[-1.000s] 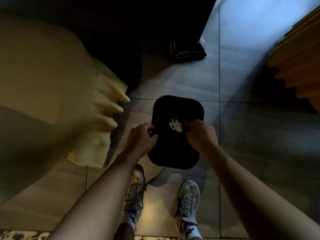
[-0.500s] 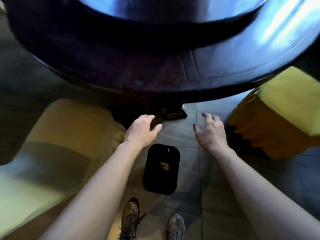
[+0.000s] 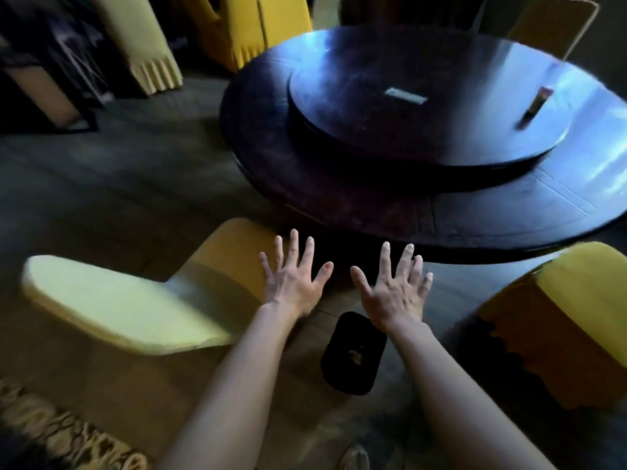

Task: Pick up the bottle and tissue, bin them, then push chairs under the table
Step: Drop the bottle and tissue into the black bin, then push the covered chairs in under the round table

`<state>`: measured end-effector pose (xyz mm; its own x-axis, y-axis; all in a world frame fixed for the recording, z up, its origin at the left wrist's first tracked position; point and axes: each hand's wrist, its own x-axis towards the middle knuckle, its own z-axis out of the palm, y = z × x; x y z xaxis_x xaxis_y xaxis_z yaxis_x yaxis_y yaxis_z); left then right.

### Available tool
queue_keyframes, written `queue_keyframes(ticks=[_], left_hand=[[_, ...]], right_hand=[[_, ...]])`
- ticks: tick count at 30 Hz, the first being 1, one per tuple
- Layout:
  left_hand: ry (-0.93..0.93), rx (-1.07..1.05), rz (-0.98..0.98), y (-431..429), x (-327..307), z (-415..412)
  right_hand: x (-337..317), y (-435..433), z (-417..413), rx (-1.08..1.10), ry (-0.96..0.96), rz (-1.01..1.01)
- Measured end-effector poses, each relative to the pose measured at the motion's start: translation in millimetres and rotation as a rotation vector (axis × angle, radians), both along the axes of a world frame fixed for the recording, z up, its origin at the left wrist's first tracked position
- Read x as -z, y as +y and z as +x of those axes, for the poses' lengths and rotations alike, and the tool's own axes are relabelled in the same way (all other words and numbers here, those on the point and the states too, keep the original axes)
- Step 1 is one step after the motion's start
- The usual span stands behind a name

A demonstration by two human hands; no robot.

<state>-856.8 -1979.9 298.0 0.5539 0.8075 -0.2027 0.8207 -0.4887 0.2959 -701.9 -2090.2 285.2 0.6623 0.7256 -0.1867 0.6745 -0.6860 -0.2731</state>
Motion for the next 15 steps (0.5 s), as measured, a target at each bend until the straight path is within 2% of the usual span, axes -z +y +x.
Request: queue_keyframes(ticks=[9,15], left_hand=[[0.142,-0.070,0.215,28.2,-6.5,-211.8],[0.129,-0.119,0.189,47.1,-7.4,-343.7]], right_hand=[[-23.3,41.6,-184.7,-0.135,0.073,0.041],[-8.2,60.5,-318.4,-0.150,0.105,0.012]])
